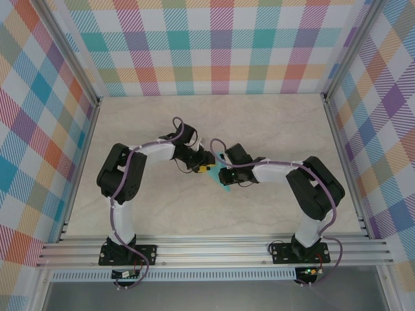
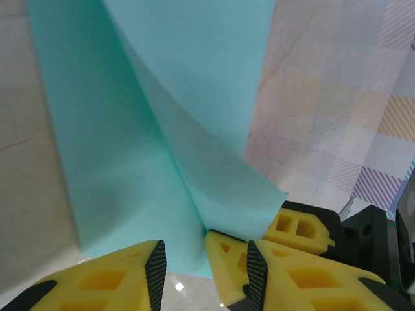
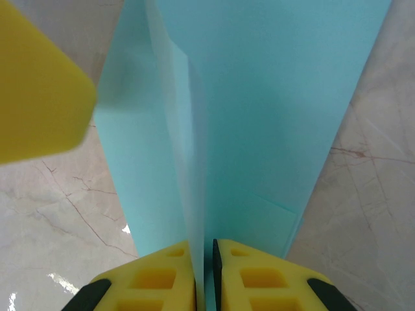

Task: Fold a paper plane with a square sheet of paper (fold left side to right side)
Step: Fourth fold the wing at the center of the table.

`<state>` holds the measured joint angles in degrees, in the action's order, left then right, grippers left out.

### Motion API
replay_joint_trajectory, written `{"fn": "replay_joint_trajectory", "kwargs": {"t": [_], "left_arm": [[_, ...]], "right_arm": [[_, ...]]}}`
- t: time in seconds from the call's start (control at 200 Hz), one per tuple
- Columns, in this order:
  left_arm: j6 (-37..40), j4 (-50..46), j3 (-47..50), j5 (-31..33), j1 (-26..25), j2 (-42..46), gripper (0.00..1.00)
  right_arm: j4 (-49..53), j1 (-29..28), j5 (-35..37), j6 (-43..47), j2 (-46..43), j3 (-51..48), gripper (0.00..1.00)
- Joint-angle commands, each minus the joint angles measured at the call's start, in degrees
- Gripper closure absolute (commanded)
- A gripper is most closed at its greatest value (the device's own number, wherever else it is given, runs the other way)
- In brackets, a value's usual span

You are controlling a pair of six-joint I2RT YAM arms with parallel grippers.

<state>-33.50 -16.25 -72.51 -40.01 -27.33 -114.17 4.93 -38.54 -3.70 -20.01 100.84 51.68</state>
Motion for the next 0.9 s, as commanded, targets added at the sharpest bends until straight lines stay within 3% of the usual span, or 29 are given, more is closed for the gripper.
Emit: {"fn": "replay_joint_trajectory", "kwargs": {"t": [0.0,0.425,0.895], "left_arm": [[-0.35,0.86,-3.0,-0.95,-0.82,-1.68,0.61],[0.64,-3.17,-5.45,1.13,-1.85,-5.28,0.62],[0.9,-4.2,-5.05,2.57,-2.01,-5.76,0.56]], "right_arm": [[1.58,0.16,-1.57,-0.8,-0.56,-1.53,0.87],[0.44,0.89,-2.89,-1.78,0.31,-2.54,0.86],[-0.35,1.28,-4.72,-2.13,0.73,-2.64,0.84]]}}
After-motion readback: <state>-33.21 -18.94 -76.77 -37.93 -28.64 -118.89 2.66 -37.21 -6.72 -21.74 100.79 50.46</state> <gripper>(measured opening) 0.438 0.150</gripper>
